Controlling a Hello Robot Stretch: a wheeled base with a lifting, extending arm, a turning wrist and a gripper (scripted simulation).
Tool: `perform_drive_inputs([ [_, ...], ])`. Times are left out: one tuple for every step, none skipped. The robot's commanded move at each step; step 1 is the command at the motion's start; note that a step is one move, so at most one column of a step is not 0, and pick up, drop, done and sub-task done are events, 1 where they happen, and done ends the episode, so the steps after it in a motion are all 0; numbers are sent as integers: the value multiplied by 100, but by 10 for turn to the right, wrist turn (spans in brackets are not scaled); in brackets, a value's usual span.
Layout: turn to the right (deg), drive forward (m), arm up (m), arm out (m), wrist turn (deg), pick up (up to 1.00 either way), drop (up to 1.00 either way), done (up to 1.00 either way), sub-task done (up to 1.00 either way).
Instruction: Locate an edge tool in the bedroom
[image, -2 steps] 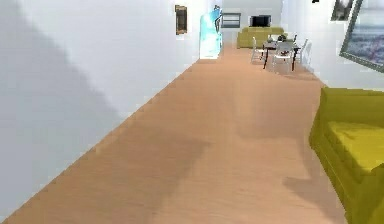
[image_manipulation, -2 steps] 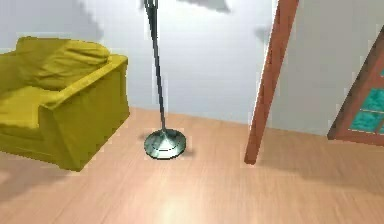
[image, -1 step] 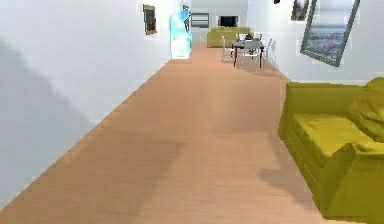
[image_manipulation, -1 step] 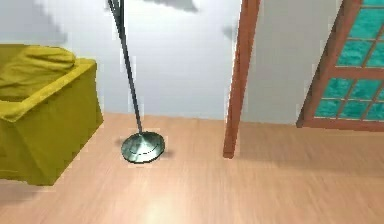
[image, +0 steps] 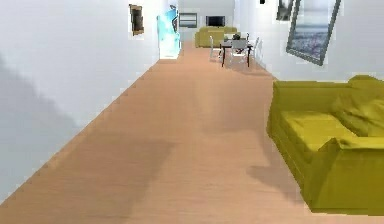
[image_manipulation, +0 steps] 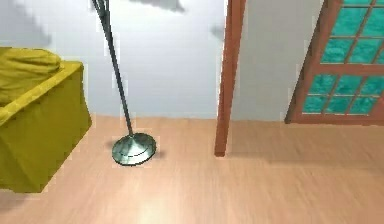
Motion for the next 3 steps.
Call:
perform_drive_inputs([
  [0,100,0,0,0,0,0,0,0],
  [0,100,0,0,0,0,0,0,0],
  [0,100,0,0,0,0,0,0,0],
])
